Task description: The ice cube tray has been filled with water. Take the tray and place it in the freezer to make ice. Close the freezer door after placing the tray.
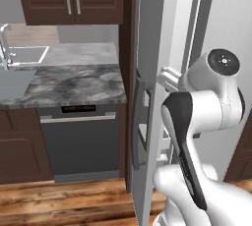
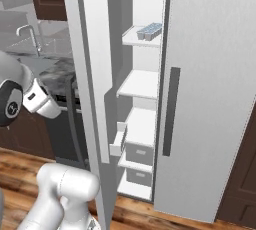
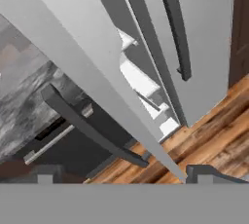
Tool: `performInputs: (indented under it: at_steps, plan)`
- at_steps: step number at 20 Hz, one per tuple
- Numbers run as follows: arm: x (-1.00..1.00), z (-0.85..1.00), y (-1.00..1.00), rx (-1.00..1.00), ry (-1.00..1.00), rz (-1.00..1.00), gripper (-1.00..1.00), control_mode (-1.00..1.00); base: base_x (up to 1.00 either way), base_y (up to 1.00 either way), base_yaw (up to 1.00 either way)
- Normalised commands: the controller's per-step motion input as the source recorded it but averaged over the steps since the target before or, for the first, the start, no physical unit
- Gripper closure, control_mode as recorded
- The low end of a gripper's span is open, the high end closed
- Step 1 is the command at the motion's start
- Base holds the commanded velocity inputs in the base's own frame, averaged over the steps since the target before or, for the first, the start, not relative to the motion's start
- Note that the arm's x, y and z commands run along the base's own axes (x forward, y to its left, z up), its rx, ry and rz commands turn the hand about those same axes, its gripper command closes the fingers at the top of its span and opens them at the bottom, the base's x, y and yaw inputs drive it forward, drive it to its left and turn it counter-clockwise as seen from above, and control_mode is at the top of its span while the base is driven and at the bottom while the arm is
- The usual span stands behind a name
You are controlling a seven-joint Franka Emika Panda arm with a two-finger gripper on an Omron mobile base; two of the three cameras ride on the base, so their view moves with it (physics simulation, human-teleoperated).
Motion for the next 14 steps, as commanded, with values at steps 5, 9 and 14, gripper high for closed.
performInputs:
  at_steps: [5, 9, 14]
  plan:
    - [-0.24, -0.26, 0.48, -0.38, 0.30, 0.35, -1.00, -1.00, 0.00, 0.00, 0.00]
    - [0.04, -0.34, 0.48, -0.35, 0.36, 0.32, -1.00, -1.00, 0.00, 0.00, 0.00]
    - [0.39, -0.48, 0.41, -0.35, 0.36, 0.23, -1.00, -1.00, 0.00, 0.00, 0.00]
